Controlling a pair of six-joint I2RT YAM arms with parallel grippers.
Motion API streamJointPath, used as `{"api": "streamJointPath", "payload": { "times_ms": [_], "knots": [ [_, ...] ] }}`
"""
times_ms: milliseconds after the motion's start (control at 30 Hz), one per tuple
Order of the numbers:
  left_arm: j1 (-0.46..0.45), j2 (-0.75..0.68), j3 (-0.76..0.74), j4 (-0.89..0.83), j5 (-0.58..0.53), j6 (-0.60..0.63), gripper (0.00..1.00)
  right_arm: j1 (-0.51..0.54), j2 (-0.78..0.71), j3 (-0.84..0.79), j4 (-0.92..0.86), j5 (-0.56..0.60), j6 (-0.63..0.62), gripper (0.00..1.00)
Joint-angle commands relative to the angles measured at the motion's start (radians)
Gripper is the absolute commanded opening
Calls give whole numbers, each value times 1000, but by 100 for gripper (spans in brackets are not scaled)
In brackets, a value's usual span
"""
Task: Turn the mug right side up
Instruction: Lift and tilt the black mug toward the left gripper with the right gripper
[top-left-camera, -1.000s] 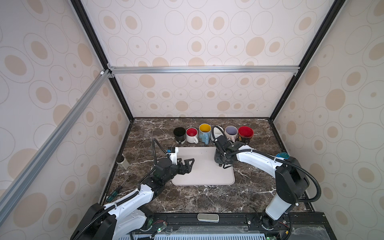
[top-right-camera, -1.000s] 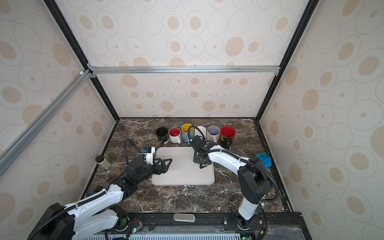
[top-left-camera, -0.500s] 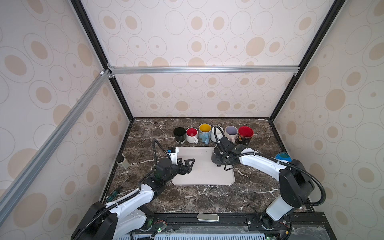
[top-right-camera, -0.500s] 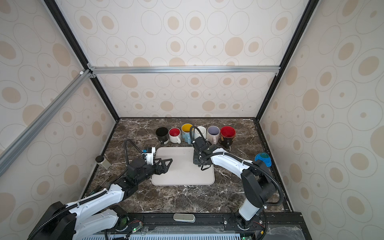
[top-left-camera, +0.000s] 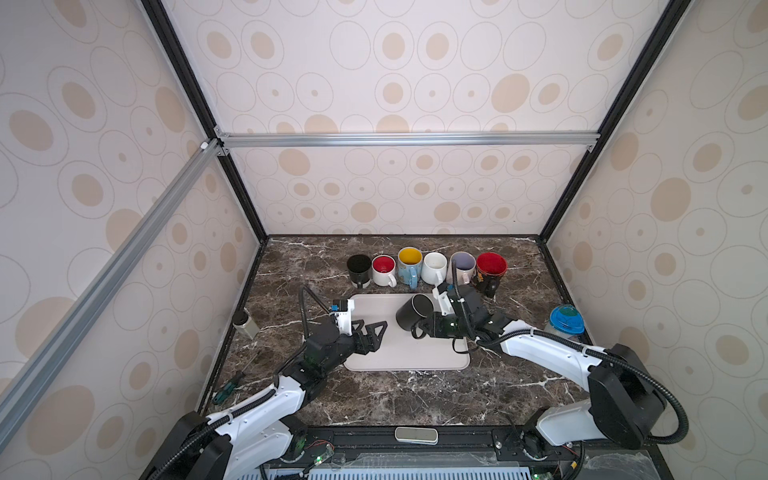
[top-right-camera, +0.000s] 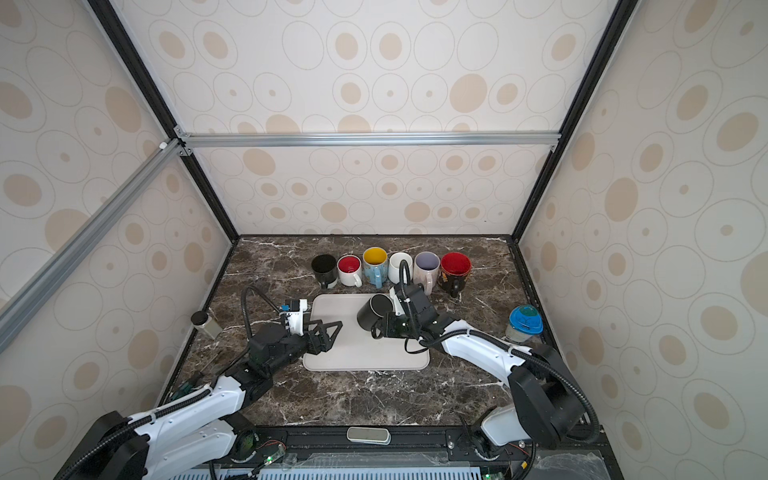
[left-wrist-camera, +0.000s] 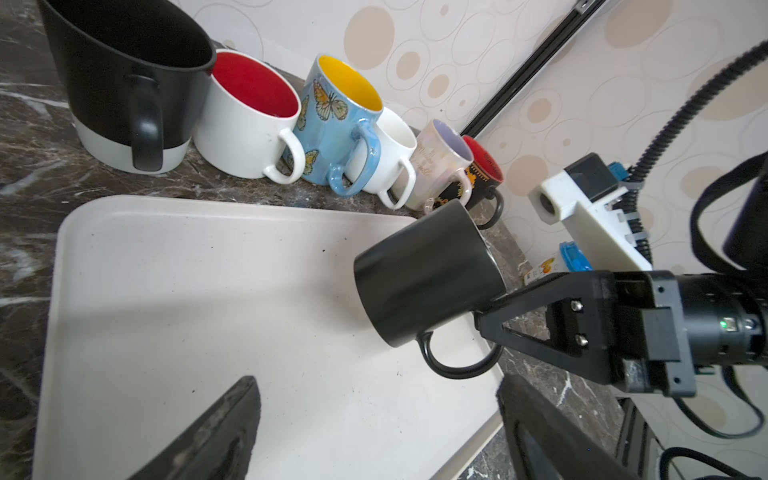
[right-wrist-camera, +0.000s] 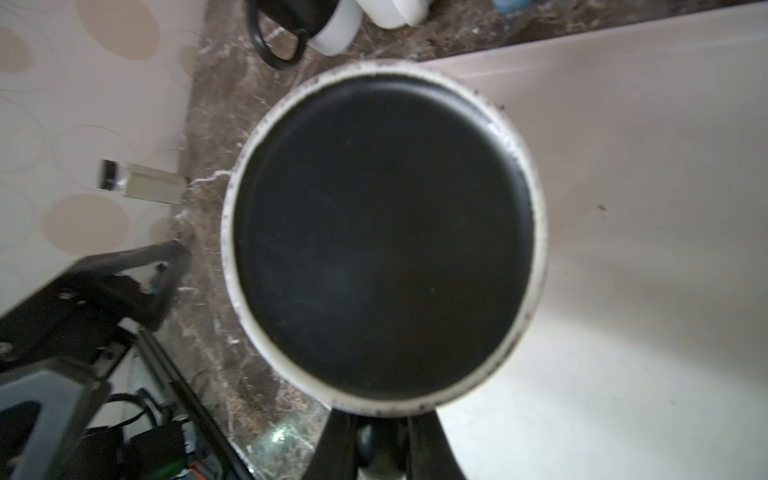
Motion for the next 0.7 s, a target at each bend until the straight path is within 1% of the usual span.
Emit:
{"api": "streamJointPath", "payload": {
  "times_ms": [0, 67, 167, 267, 300, 367, 433, 533, 567, 667],
  "knots": [
    [-3, -82, -31, 131, 47, -35, 90, -23, -66, -15, 306, -136, 66, 0],
    [1, -121, -63, 194, 68, -64, 90, -33, -72, -36, 407, -183, 104, 0],
    [16, -153, -98, 315, 141, -129, 90, -44, -72, -58, 541, -236, 154, 0],
    [48, -142, -148, 553, 256, -256, 91, -52, -67, -90, 697, -277, 223, 0],
    [60, -124, -158, 642, 306, -311, 92, -51, -63, -99, 752, -293, 245, 0],
    [76, -62, -170, 798, 363, -408, 91, -54, -55, -116, 855, -319, 299, 0],
    [82, 14, -184, 989, 393, -510, 91, -54, -42, -122, 935, -347, 346, 0],
    [82, 170, -186, 1277, 424, -643, 88, -54, -9, -125, 1071, -394, 434, 0],
    [84, 212, -172, 1298, 435, -677, 85, -52, 7, -121, 1104, -411, 461, 0],
    [79, 255, -142, 1298, 443, -680, 78, -51, 35, -121, 1200, -436, 529, 0]
  ]
}}
